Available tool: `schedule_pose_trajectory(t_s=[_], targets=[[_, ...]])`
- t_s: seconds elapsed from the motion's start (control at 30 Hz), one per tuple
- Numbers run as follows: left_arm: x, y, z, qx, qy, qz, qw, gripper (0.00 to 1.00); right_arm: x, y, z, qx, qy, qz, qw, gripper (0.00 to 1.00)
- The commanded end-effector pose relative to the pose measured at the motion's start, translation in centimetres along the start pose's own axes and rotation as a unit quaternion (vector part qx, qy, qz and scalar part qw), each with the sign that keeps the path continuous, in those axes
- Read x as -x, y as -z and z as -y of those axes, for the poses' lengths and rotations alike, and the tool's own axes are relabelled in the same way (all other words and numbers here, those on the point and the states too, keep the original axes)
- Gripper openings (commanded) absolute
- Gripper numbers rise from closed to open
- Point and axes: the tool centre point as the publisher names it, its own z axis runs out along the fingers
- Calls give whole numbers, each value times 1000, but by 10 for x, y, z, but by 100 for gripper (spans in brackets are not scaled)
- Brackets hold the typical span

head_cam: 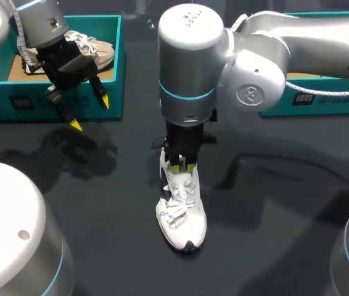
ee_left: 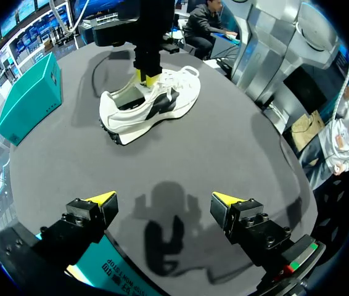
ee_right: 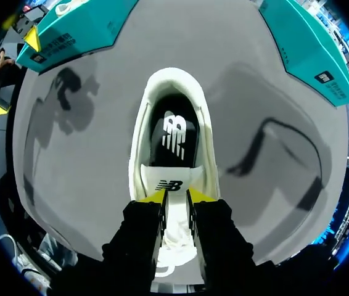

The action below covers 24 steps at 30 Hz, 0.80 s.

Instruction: Take the shoe out of the shoebox, open the shoe tongue, remove and reinsert the insole, then place the shoe into the shoebox

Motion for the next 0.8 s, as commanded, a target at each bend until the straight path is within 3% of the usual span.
schedule_pose_trajectory(t_s=[0.03,0.3,0.6,0.8], targets=[[0,1,0,1,0,0,1000,100,1,-11,-8,-9,7,-12,1000,20],[0,1,0,1,0,0,1000,100,-4,10,-4,15,18,16,1000,25],[0,1,0,1,0,0,1000,100,4,-5,-15,3,33,-12,999,24],[0,1,0,1,0,0,1000,100,2,21,-19,21,91,10,996,32]])
